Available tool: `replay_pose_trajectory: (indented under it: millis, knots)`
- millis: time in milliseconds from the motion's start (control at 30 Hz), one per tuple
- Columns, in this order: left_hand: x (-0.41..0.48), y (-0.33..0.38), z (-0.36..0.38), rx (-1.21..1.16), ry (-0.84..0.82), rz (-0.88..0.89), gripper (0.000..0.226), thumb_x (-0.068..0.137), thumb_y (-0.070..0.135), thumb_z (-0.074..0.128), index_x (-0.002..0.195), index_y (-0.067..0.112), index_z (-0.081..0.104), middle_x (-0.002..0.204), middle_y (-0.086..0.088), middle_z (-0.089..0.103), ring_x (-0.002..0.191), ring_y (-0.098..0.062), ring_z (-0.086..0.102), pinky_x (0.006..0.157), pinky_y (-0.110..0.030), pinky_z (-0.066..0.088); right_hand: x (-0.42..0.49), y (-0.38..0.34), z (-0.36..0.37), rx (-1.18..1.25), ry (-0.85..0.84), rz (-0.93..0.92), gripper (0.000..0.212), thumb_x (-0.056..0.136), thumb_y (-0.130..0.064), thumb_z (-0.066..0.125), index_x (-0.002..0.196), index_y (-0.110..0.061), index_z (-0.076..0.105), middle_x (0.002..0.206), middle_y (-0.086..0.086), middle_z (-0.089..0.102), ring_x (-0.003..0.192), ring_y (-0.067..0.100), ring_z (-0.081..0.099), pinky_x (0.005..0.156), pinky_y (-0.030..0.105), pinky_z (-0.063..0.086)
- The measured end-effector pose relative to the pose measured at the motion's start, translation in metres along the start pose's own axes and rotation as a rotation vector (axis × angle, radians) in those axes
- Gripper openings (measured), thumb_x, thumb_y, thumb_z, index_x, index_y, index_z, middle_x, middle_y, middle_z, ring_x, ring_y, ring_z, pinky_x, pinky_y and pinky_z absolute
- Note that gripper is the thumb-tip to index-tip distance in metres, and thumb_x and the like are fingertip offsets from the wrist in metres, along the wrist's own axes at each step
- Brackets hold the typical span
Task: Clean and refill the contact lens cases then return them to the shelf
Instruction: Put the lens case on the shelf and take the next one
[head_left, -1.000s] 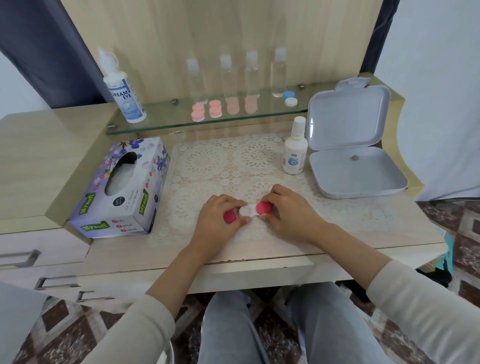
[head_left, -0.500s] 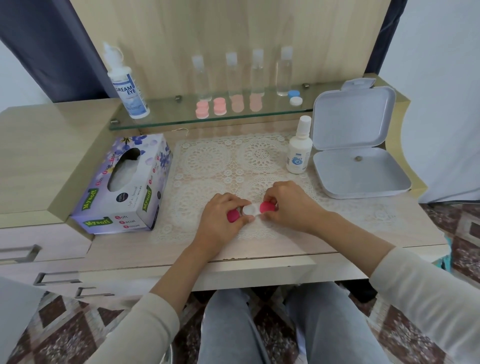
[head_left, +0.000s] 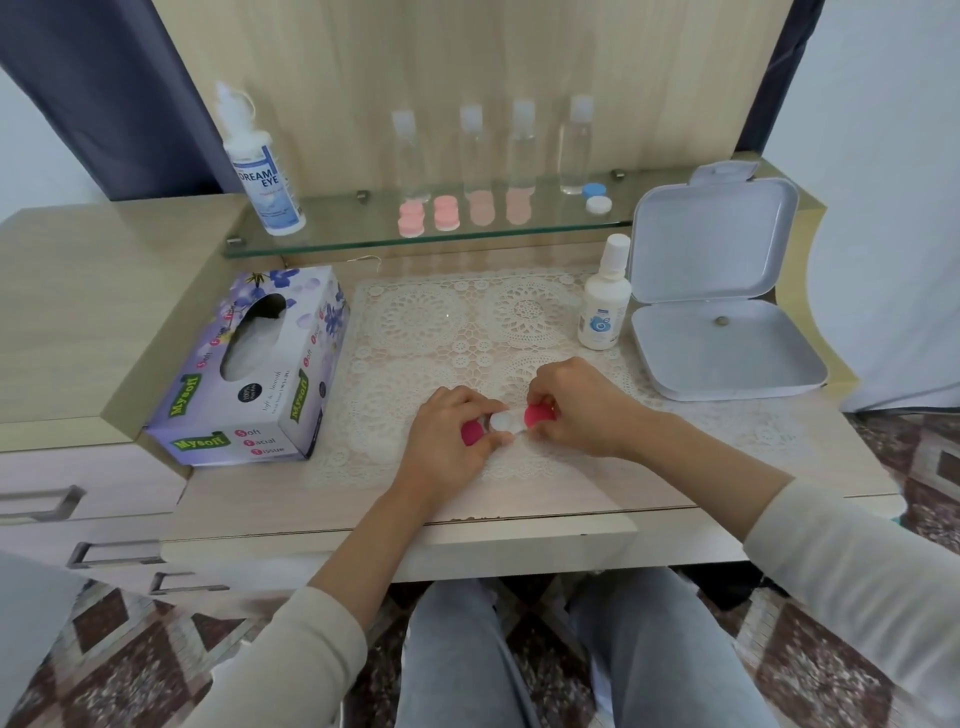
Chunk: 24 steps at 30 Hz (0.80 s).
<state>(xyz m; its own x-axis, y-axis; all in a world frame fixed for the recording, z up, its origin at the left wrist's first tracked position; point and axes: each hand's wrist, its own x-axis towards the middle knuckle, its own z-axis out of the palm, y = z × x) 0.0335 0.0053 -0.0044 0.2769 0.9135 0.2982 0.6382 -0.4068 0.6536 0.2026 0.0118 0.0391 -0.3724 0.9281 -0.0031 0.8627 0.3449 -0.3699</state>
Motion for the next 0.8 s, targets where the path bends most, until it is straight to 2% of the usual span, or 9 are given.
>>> replay_pose_trajectory:
  millis: [167,300,367,433,500,567,667,733,800]
  knots:
    - [0.001,0.000,0.001,-0.003,-0.004,-0.004,0.026,0.072,0.021,0.076,0.097,0.015,0.071,0.089,0.003,0.063,0.087,-0.013,0.050,0.083,-0.025,0.036,-0.002,0.003,-0.002,0.015,0.015,-0.051,0.011,0.076,-0.008,0.062,0.079,0.001,0.066,0.079,0.008,0.060,0.071,0.019,0.049,0.061,0.028,0.040]
    - [0.001,-0.002,0.001,-0.011,-0.006,0.004,0.026,0.073,0.017,0.075,0.098,0.013,0.071,0.090,0.001,0.064,0.087,-0.014,0.051,0.081,-0.016,0.034,-0.004,0.004,-0.005,0.039,-0.004,-0.113,0.011,0.076,-0.007,0.064,0.085,-0.005,0.070,0.082,0.005,0.064,0.068,0.012,0.048,0.061,0.020,0.038]
    - [0.002,-0.002,0.000,-0.012,-0.009,0.001,0.026,0.073,0.016,0.075,0.099,0.013,0.071,0.090,0.002,0.063,0.087,-0.012,0.050,0.081,-0.014,0.032,-0.005,0.006,-0.007,0.072,-0.034,-0.133,0.019,0.077,-0.002,0.063,0.092,-0.010,0.072,0.091,0.003,0.067,0.073,0.010,0.051,0.065,0.018,0.042]
    - [0.002,-0.002,0.000,-0.013,-0.008,-0.003,0.026,0.073,0.016,0.074,0.099,0.015,0.071,0.088,0.006,0.061,0.087,-0.011,0.049,0.082,-0.015,0.032,-0.007,0.005,-0.011,0.141,-0.059,-0.116,0.028,0.078,0.002,0.061,0.099,-0.014,0.071,0.103,0.002,0.067,0.086,0.012,0.057,0.076,0.020,0.046]
    - [0.001,-0.001,0.000,-0.014,-0.002,-0.003,0.027,0.073,0.017,0.075,0.100,0.015,0.071,0.087,0.009,0.058,0.086,-0.010,0.049,0.081,-0.016,0.033,-0.008,0.002,-0.013,0.186,-0.036,-0.070,0.031,0.077,-0.005,0.065,0.107,-0.014,0.067,0.107,0.002,0.064,0.089,0.014,0.058,0.079,0.025,0.049]
    - [0.001,0.000,0.000,-0.014,-0.002,-0.004,0.027,0.073,0.017,0.075,0.100,0.015,0.071,0.086,0.010,0.057,0.087,-0.011,0.049,0.081,-0.016,0.033,-0.007,0.000,-0.010,0.103,-0.017,-0.014,0.037,0.076,-0.020,0.069,0.111,-0.012,0.062,0.106,0.003,0.060,0.084,0.013,0.052,0.076,0.025,0.046]
    - [0.000,-0.001,-0.001,-0.008,-0.006,-0.003,0.027,0.074,0.019,0.075,0.100,0.015,0.071,0.089,0.005,0.061,0.088,-0.013,0.051,0.082,-0.015,0.034,-0.004,-0.004,-0.005,-0.078,-0.015,0.063,0.028,0.080,-0.031,0.066,0.094,-0.008,0.058,0.096,0.008,0.057,0.081,0.018,0.048,0.070,0.028,0.041]
    - [0.000,0.000,-0.001,-0.003,-0.011,-0.008,0.027,0.074,0.020,0.074,0.101,0.016,0.071,0.089,0.006,0.061,0.089,-0.013,0.051,0.080,-0.010,0.031,-0.004,-0.005,-0.004,-0.060,-0.006,0.074,0.023,0.080,-0.028,0.066,0.083,-0.008,0.054,0.088,0.009,0.057,0.078,0.021,0.049,0.066,0.029,0.041]
    - [0.000,-0.001,-0.001,0.003,-0.012,-0.011,0.028,0.075,0.021,0.074,0.102,0.017,0.070,0.089,0.009,0.059,0.089,-0.012,0.050,0.079,-0.007,0.029,-0.004,-0.006,-0.005,-0.014,-0.002,0.048,0.014,0.080,-0.019,0.064,0.083,-0.007,0.056,0.086,0.008,0.057,0.076,0.020,0.048,0.064,0.028,0.041]
